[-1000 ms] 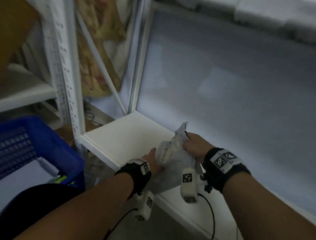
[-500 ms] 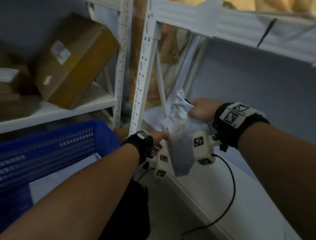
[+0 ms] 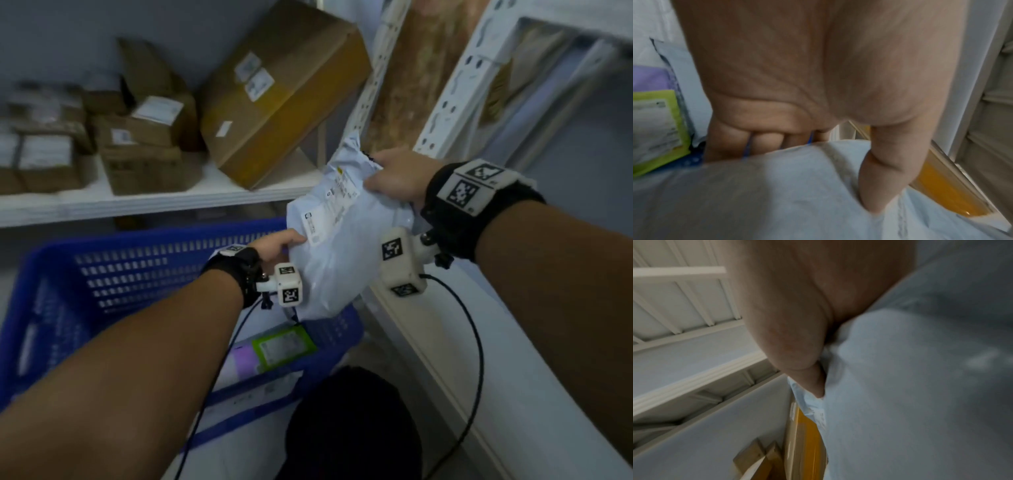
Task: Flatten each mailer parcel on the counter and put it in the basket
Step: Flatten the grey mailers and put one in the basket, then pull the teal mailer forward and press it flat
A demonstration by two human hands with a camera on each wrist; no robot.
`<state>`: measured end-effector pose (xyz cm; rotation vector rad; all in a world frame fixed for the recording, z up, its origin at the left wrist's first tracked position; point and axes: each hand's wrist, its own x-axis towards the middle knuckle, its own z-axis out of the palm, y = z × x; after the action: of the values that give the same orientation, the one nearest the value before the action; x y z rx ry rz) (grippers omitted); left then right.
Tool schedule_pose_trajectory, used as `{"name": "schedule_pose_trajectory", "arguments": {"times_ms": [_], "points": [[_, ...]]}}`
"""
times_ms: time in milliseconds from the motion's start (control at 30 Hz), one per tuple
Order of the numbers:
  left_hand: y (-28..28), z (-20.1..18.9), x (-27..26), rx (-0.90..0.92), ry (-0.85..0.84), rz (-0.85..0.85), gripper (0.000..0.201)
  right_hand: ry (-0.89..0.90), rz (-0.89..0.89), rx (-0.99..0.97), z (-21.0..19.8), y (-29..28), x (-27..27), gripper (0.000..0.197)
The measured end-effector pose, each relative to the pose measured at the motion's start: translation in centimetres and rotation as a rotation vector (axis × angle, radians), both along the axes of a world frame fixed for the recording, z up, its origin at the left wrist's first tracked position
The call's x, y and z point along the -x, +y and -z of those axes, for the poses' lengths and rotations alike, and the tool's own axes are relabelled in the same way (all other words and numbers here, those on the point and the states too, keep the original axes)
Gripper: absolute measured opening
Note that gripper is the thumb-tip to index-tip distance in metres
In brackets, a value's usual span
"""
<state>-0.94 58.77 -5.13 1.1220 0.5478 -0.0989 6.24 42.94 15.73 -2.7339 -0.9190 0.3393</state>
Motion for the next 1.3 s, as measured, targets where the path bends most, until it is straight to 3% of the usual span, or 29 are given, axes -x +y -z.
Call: {"name": "schedule_pose_trajectory", "arguments": {"times_ms": [67, 167, 267, 333, 433, 533, 567, 633, 700, 800, 900, 1000, 1067, 1167, 1233, 1300], "points": [[2.2, 1.0, 1.0, -0.036, 0.054, 0.045, 0.057, 0.013, -0.007, -0.044, 1.8, 1.7, -0.5, 0.014], [5.3, 3.2, 2.1, -0.076, 0.146, 0.03, 0.04, 0.006, -0.024, -0.059, 5.0, 3.8, -1.1, 0.021], [7.8, 5.9, 2.9, -0.198, 0.258, 0.015, 0.04, 0.053, -0.022, -0.004, 9.2, 5.4, -2.1, 0.035], [8.8, 7.9, 3.4, -0.227, 0.31, 0.026, 0.032, 0.107, -0.022, -0.021, 11.8, 5.6, -2.5, 0.033], [10.6, 12.9, 3.5, -0.308, 0.432, 0.056, 0.049, 0.198, 0.033, 0.007, 16.4, 5.4, -2.9, 0.01], [11.4, 17.1, 3.4, -0.321, 0.501, 0.052, 0.037, 0.264, 0.096, 0.046, 21.6, 4.6, -6.0, 0.025], [10.9, 17.1, 3.7, -0.315, 0.51, 0.05, 0.037, 0.282, 0.1, 0.067, 22.4, 4.3, -6.4, 0.031], [9.9, 17.9, 3.6, -0.307, 0.516, 0.059, 0.043, 0.333, 0.124, 0.052, 23.1, 3.2, -6.7, 0.021], [9.8, 20.4, 3.6, -0.294, 0.512, 0.067, 0.048, 0.341, 0.158, -0.008, 21.3, 2.4, -4.5, 0.02], [7.6, 19.3, 4.6, -0.249, 0.582, 0.1, 0.068, 0.341, 0.172, -0.051, 21.1, 1.5, -4.8, 0.029], [6.8, 17.9, 3.9, -0.282, 0.642, 0.097, 0.068, 0.357, 0.152, -0.036, 20.2, 1.4, -5.0, 0.019], [6.4, 15.1, 1.6, -0.408, 0.561, 0.057, 0.059, 0.376, 0.08, -0.025, 19.0, 0.9, -4.6, 0.009], [4.9, 11.7, -0.6, -0.476, 0.482, 0.029, 0.044, 0.392, 0.073, -0.069, 17.6, -0.3, -4.1, 0.007], [1.4, 6.0, -3.9, -0.516, 0.351, 0.061, 0.038, 0.376, 0.089, -0.077, 15.0, -2.6, -3.5, 0.013], [-1.8, 2.1, -5.9, -0.599, 0.302, 0.187, 0.033, 0.339, 0.092, -0.052, 12.9, -4.7, -3.0, 0.032], [-5.3, -1.7, -7.5, -0.726, 0.255, 0.322, 0.035, 0.309, 0.155, -0.074, 11.0, -7.5, -3.0, 0.028]]}}
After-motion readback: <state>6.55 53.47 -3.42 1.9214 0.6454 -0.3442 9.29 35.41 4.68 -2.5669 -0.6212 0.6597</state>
